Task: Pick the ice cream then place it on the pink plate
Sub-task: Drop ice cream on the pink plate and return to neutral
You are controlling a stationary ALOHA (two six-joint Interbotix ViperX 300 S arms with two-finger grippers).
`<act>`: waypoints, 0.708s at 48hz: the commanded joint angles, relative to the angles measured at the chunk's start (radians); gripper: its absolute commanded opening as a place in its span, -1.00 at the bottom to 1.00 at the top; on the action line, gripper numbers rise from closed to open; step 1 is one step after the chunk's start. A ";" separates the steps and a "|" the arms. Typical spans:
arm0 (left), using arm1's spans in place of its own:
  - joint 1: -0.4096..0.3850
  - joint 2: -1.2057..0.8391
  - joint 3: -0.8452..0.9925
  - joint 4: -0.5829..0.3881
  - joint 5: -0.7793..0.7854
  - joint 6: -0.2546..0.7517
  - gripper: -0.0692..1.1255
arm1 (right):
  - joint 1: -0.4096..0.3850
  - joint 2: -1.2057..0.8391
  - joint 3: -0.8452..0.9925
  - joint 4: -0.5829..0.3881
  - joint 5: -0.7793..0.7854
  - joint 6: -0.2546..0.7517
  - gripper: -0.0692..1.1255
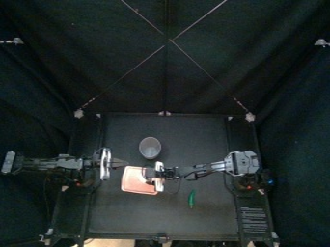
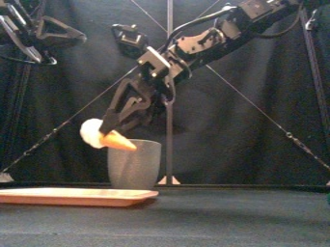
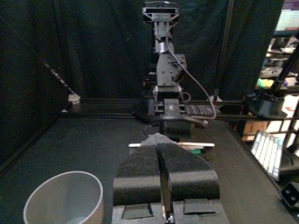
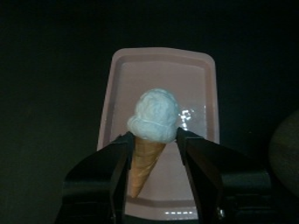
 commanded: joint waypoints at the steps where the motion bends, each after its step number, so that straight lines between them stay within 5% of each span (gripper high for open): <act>1: -0.002 0.002 -0.012 0.002 -0.005 0.000 -0.94 | 0.000 0.005 -0.069 -0.008 0.038 -0.005 0.47; 10: -0.002 0.002 -0.012 0.002 -0.005 0.002 -0.94 | -0.006 -0.011 -0.084 -0.034 0.051 -0.003 0.78; 34: 0.000 0.002 -0.011 0.002 0.000 0.000 -0.94 | -0.071 -0.362 0.216 -0.055 -0.084 0.000 0.79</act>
